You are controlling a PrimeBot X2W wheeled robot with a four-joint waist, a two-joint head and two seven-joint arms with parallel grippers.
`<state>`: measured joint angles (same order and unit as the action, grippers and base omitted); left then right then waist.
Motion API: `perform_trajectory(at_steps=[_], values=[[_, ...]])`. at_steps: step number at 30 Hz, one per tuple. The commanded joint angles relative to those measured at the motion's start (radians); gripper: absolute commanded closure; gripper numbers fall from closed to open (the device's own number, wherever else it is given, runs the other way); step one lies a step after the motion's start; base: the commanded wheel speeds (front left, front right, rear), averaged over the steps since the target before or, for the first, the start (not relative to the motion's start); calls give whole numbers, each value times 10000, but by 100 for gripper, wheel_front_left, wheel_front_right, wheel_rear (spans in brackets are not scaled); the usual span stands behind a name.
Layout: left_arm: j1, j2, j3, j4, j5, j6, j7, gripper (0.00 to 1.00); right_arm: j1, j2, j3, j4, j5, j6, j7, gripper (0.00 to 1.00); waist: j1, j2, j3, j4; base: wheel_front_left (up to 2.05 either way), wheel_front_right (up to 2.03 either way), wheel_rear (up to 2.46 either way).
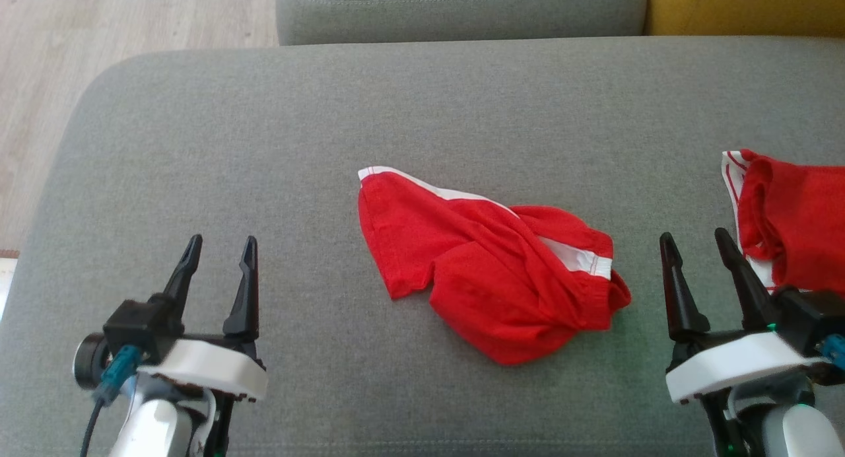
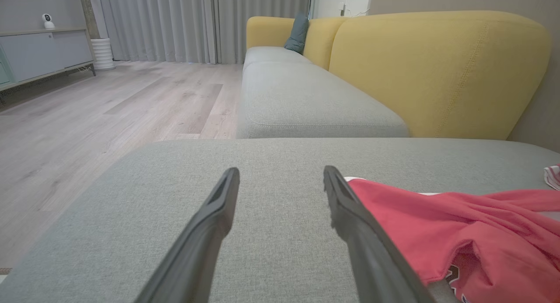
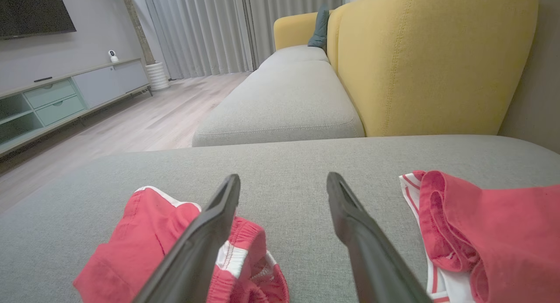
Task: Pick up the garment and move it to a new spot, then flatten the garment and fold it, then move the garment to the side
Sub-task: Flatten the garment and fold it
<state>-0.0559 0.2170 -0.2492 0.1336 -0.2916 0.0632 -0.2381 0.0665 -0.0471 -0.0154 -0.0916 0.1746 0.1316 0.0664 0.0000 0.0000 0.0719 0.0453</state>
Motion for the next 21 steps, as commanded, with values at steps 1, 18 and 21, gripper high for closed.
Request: perform_trajectory(at_steps=[1, 18, 21], values=[[-416, 238, 317, -312, 65, 62, -13, 0, -439, -49, 180, -423, -58, -9, -1, 0, 0, 0, 19, -1, 0, 0, 0], [-2540, -816, -1271, 1045, -453, -1156, 1664, 0, -887, -35, 326, -476, -128, -9, 20, 0, 0, 0, 1033, -427, 0, 0, 0], [-3054, -1007, -1488, 1950, -717, -1370, 2230, 0, -991, -34, 381, -465, -116, -9, 11, 0, 0, 0, 1285, -624, 0, 0, 0]])
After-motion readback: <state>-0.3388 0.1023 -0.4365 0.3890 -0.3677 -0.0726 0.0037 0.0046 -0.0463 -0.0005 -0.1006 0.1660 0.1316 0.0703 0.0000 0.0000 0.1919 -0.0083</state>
